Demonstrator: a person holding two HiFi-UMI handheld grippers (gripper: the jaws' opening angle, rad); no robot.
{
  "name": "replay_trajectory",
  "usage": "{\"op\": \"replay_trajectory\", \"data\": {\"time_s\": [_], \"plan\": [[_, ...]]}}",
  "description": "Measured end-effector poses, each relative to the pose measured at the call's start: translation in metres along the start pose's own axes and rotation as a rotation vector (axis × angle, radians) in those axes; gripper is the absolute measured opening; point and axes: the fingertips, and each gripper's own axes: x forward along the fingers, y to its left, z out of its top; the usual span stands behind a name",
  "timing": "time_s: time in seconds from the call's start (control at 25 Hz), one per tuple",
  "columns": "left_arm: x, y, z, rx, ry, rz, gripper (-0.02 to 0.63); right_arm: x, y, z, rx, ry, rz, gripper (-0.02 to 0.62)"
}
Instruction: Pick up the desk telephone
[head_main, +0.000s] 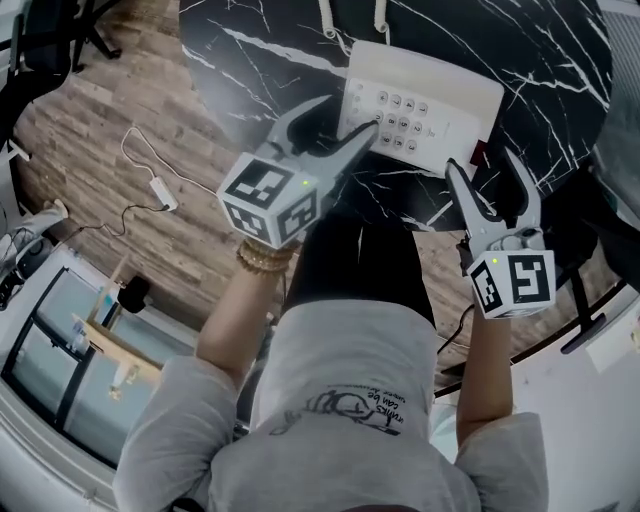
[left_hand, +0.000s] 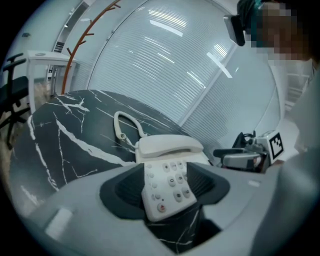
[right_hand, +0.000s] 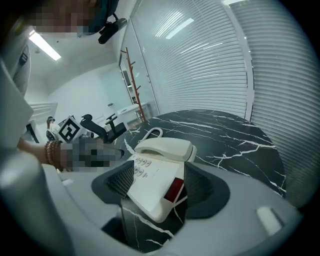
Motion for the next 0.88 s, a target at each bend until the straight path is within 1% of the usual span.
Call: {"op": "replay_trajectory", "data": {"time_s": [0.12, 0.24, 0.28, 0.36, 0.4, 0.56, 0.76, 0.88], "plan": [[0.008, 0.007, -0.007, -0.011, 0.025, 0.003, 0.296, 0.010, -0.004, -0.009, 0.016, 0.015, 0.004, 0.307], [0.016, 0.009, -0.015, -0.023, 0.058, -0.014, 0.310, 0.018, -0.008, -0.014, 0.027, 0.022, -0.003, 0.316], [0.019, 0.009, -0.017, -0.028, 0.064, -0.017, 0.311, 0.020, -0.010, -0.015, 0.028, 0.022, -0.009, 0.307], [0.023, 0.010, -0.018, -0.041, 0.070, -0.017, 0.319, 0.023, -0.014, -0.019, 0.035, 0.032, -0.015, 0.322], [0.025, 0.011, -0.019, -0.046, 0.076, -0.016, 0.328, 0.025, -0.015, -0.021, 0.041, 0.038, -0.015, 0.336], [0.033, 0.011, -0.026, -0.049, 0.112, -0.013, 0.364, 0.032, -0.018, -0.028, 0.064, 0.046, -0.013, 0.341], [0.038, 0.013, -0.030, -0.028, 0.128, 0.006, 0.364, 0.041, -0.022, -0.038, 0.096, 0.059, -0.004, 0.342], [0.038, 0.014, -0.031, -0.022, 0.121, 0.020, 0.350, 0.043, -0.023, -0.042, 0.127, 0.050, 0.000, 0.344]]}}
